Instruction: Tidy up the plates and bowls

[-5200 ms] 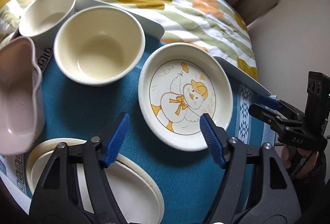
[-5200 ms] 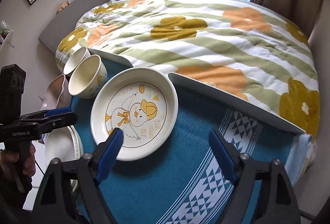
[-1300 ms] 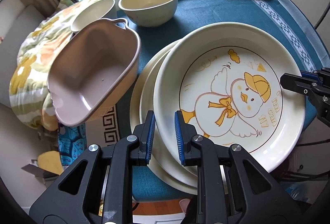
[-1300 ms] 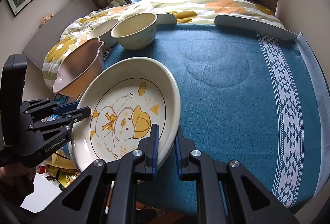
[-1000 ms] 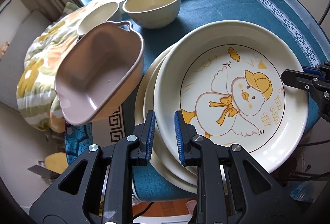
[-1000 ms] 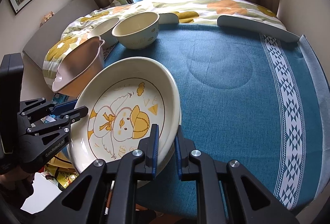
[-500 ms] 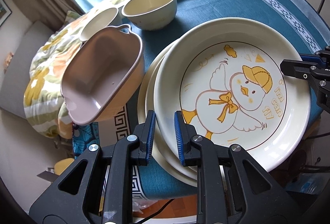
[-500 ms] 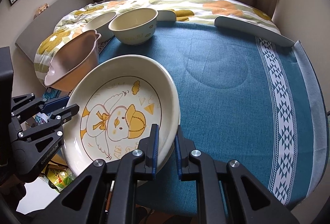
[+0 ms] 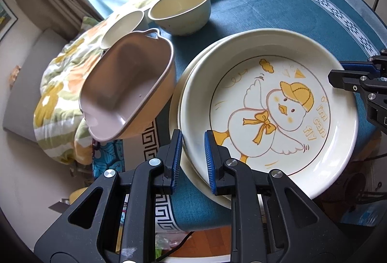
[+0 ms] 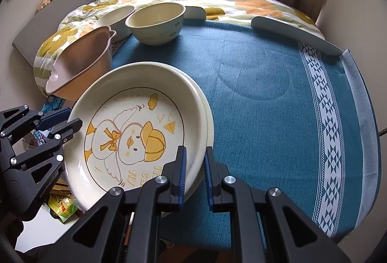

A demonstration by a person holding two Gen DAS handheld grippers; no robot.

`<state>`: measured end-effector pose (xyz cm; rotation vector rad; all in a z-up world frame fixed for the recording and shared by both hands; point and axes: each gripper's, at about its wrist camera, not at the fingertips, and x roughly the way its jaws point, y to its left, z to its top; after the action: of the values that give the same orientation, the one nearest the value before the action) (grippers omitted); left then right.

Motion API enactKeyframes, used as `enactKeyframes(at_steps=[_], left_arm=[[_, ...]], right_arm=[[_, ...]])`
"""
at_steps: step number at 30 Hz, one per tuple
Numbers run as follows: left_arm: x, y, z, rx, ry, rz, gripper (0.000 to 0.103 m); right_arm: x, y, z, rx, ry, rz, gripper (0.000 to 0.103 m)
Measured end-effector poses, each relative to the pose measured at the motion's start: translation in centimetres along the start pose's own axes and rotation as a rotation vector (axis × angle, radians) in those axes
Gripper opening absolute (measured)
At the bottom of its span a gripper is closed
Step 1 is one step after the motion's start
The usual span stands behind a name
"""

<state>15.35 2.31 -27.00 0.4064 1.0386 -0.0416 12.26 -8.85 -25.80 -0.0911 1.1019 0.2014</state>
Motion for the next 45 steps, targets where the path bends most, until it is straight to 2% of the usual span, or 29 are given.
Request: enactKeyframes(at_steps=[9,13,17,19,20,21,22,26,33,36,37,39,40,41,42,45], left_arm=[[-0.8,0.8,0.1,-0.038,-0.005,-0.048,0.017],[-3.8,2.4,1.0,-0.078,-0.072,-0.075,0.017],[-6.9,5.7,2.1,-0.163,-0.126,-0.146,0.017],[-7.9,7.4,2.3,-0.213,-0.135,-0.186,0.017],[-8.1,8.2,2.3,-0.238,-0.136,-0.211,0.017],[-8.3,9.0,2.2,-0.269,-0.136,-0.236,0.017],[-8.3,9.7,2.0,-0.300,-0.132,-0.272,0.017],[-7.1,12.0,0.7,-0.423,-0.084,-0.367,0.017],[-4.7,14.4,-0.2,-0.549,-0.038,-0.342,0.017],[-3.0,15.3,-0.2,-0.612,0.016,-0.344,0.017],[-2.3,15.6,-0.3,-0.638,0.038,-0.355,0.021],[-1.2,16.3,-0.4,-0.697,0.067,-0.376,0.060],[-0.9,16.7,-0.6,-0.728,0.060,-0.377,0.095],[-0.8,17.2,-0.7,-0.764,0.040,-0.362,0.101],[-0.8,17.6,-0.8,-0.799,0.029,-0.345,0.101],[0.8,18.7,-0.8,-0.849,0.091,-0.318,0.101]], right_arm=[[-0.7,0.2,0.1,0.014,-0.012,0.012,0.013],[-3.4,0.1,1.3,0.036,-0.066,0.042,0.013],[-6.5,0.3,3.2,0.046,-0.126,0.082,0.013],[-7.9,0.6,4.1,0.046,-0.172,0.092,0.025],[-8.5,0.7,4.4,0.049,-0.195,0.100,0.053],[-9.0,0.8,4.7,0.054,-0.218,0.113,0.086],[-9.4,0.8,4.9,0.060,-0.241,0.128,0.094],[-9.5,1.6,5.8,0.042,-0.260,0.142,0.096],[-6.7,2.8,7.8,-0.029,-0.198,0.198,0.096],[-5.1,3.1,9.4,-0.071,-0.168,0.230,0.096],[-4.5,3.3,10.0,-0.081,-0.159,0.243,0.096],[-3.3,3.6,11.3,-0.096,-0.133,0.272,0.096],[-2.6,3.8,11.8,-0.106,-0.121,0.287,0.096],[-2.0,4.0,12.3,-0.120,-0.108,0.301,0.096],[-1.4,4.3,12.8,-0.138,-0.093,0.313,0.096],[0.5,5.3,14.2,-0.183,-0.060,0.340,0.096]])
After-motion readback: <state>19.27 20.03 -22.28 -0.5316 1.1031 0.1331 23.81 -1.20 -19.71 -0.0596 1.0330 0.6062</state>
